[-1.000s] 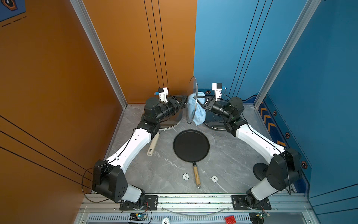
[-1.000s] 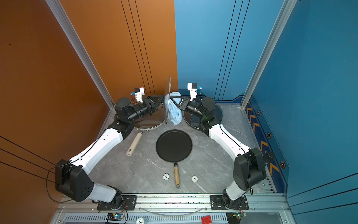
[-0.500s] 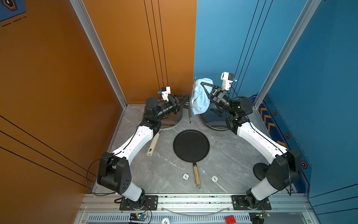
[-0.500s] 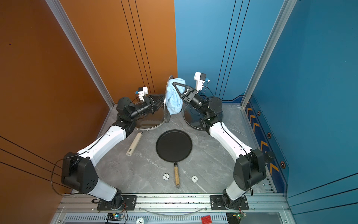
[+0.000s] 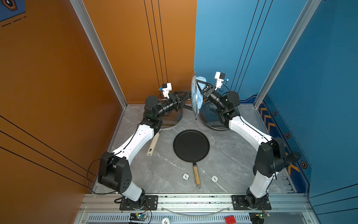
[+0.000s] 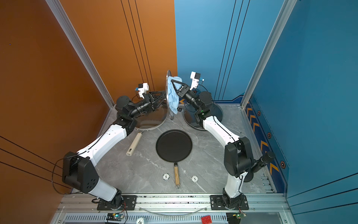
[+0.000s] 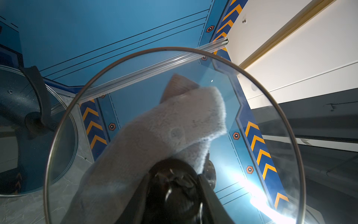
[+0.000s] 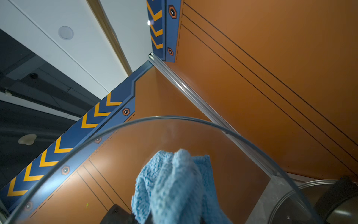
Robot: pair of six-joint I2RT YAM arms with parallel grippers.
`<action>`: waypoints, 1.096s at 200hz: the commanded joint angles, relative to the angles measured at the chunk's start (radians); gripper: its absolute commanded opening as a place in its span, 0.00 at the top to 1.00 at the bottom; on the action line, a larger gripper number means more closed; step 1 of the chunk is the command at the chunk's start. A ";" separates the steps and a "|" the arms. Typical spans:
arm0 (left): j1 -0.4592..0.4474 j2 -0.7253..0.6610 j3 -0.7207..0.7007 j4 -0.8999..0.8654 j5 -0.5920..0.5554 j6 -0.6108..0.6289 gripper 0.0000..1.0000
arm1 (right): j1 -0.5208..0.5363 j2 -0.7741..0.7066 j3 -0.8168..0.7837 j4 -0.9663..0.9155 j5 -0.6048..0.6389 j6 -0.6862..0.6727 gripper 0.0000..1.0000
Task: Wipe the pot lid with a cloth
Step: Wipe the pot lid.
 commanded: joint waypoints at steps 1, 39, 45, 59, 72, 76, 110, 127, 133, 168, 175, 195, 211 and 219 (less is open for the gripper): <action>-0.005 -0.025 0.057 0.152 0.021 0.011 0.71 | 0.014 0.031 -0.049 -0.008 0.002 0.023 0.94; 0.019 -0.009 0.049 0.173 -0.005 -0.001 0.71 | 0.034 0.004 -0.189 0.025 -0.006 0.061 0.95; 0.025 -0.003 0.049 0.174 -0.010 -0.004 0.71 | 0.034 -0.014 -0.215 0.033 -0.005 0.065 0.95; 0.034 0.018 0.056 0.187 -0.015 -0.017 0.71 | 0.030 -0.068 -0.258 0.031 -0.003 0.061 0.95; 0.042 0.042 0.066 0.205 -0.017 -0.037 0.71 | 0.025 -0.127 -0.270 -0.007 -0.002 0.038 0.95; 0.045 0.051 0.070 0.210 -0.017 -0.042 0.71 | 0.026 -0.150 -0.265 -0.027 -0.001 0.025 0.95; 0.052 0.126 0.115 0.234 -0.016 -0.079 0.72 | 0.053 -0.303 -0.178 -0.238 0.027 -0.135 0.95; 0.050 0.160 0.149 0.234 -0.012 -0.081 0.71 | 0.069 -0.329 -0.128 -0.290 0.049 -0.191 0.95; 0.049 0.171 0.163 0.235 -0.015 -0.084 0.70 | 0.073 -0.330 -0.113 -0.292 0.053 -0.196 0.95; 0.045 0.219 0.221 0.246 -0.025 -0.109 0.69 | 0.097 -0.263 -0.026 -0.322 0.107 -0.191 0.95; 0.045 0.225 0.226 0.256 -0.032 -0.116 0.69 | 0.108 -0.241 -0.016 -0.326 0.106 -0.188 0.95; 0.045 0.236 0.234 0.297 -0.067 -0.149 0.69 | 0.125 -0.207 -0.015 -0.370 0.103 -0.184 0.96; 0.045 0.238 0.235 0.316 -0.084 -0.161 0.70 | 0.124 -0.213 -0.078 -0.379 0.118 -0.177 0.96; 0.045 0.235 0.233 0.316 -0.090 -0.158 0.70 | 0.120 -0.227 -0.122 -0.378 0.131 -0.173 0.96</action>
